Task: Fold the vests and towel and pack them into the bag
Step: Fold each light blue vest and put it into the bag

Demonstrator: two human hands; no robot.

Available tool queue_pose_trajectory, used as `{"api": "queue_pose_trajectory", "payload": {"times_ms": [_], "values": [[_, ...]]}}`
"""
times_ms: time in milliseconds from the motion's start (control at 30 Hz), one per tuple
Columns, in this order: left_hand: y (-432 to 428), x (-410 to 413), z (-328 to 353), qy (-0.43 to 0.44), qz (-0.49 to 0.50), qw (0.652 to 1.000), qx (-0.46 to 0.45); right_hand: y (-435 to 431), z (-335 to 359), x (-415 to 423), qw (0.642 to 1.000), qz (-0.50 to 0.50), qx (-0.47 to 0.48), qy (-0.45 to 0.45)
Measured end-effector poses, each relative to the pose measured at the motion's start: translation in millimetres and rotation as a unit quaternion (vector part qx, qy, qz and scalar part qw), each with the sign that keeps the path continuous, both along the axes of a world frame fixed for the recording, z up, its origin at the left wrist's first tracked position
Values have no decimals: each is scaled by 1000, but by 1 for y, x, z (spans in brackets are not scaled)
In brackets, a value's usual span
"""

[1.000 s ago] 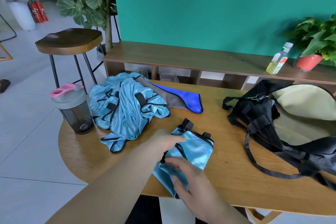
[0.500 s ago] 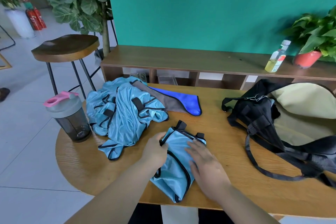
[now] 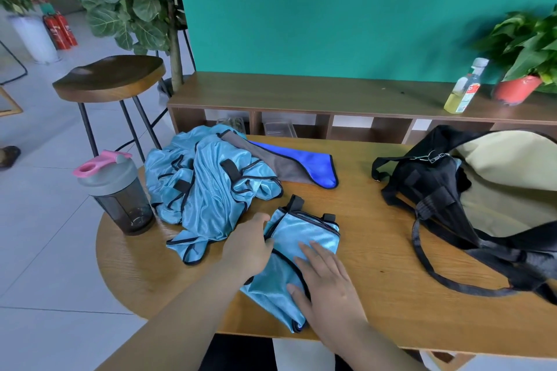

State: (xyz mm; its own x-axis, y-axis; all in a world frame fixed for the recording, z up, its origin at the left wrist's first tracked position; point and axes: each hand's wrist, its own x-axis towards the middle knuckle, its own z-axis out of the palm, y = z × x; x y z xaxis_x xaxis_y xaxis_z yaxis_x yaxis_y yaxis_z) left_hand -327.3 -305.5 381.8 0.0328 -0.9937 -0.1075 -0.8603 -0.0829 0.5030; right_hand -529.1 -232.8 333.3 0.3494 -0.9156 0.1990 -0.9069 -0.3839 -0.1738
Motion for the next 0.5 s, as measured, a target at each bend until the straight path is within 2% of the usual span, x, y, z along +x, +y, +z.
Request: {"api": "queue_pose_trajectory", "payload": {"times_ms": [100,333,433,500], "values": [[-4,8,-3,68,18,997,41,23,-3,14,998,-17,-1,-59],[-8,2,-6,182,87,977,71,17,-4,-11,999,37,1,25],[-3,-11,-8,313,126,934,114,-4,13,-47,997,38,24,60],[1,-17,-8,368,134,911,126,-12,26,-63,996,26,56,67]]}}
